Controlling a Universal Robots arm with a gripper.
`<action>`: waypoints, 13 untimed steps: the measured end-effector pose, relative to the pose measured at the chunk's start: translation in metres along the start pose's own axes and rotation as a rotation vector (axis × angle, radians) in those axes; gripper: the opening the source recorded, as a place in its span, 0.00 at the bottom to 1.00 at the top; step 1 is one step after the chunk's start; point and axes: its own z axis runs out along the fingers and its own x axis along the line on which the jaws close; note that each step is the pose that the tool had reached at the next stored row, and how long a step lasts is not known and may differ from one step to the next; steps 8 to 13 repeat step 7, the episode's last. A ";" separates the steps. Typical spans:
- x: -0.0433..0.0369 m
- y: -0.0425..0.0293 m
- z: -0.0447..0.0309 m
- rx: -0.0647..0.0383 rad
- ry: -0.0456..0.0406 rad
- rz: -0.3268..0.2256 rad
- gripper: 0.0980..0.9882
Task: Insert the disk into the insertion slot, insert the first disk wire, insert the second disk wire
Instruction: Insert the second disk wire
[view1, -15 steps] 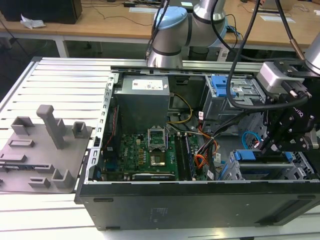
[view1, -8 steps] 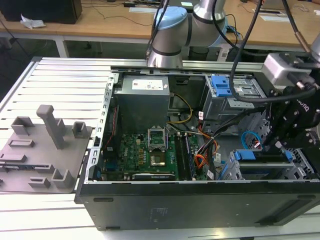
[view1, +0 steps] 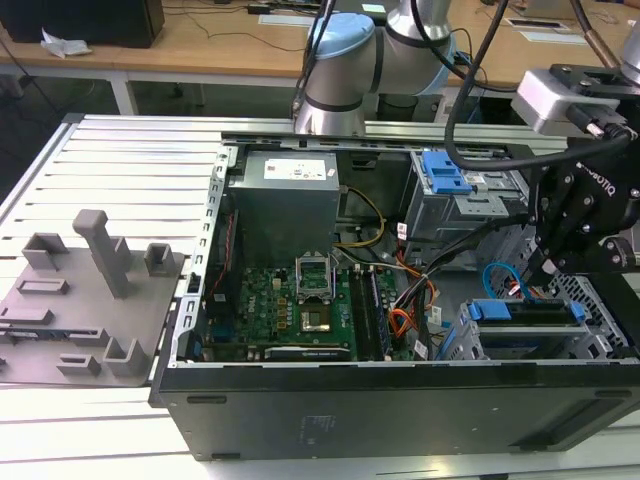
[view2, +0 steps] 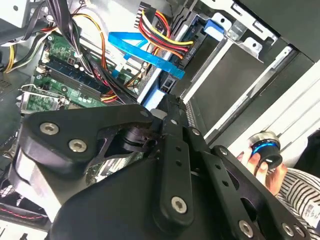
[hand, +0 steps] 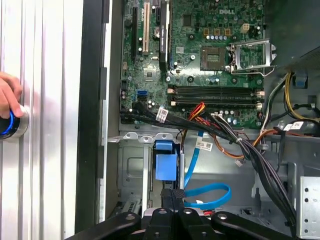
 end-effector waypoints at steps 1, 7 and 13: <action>-0.0001 0.0000 0.0000 0.000 0.0000 0.000 0.01; -0.0001 0.0002 0.0000 0.000 0.0000 0.000 0.01; -0.0001 0.0002 0.0000 0.000 0.0000 0.000 0.01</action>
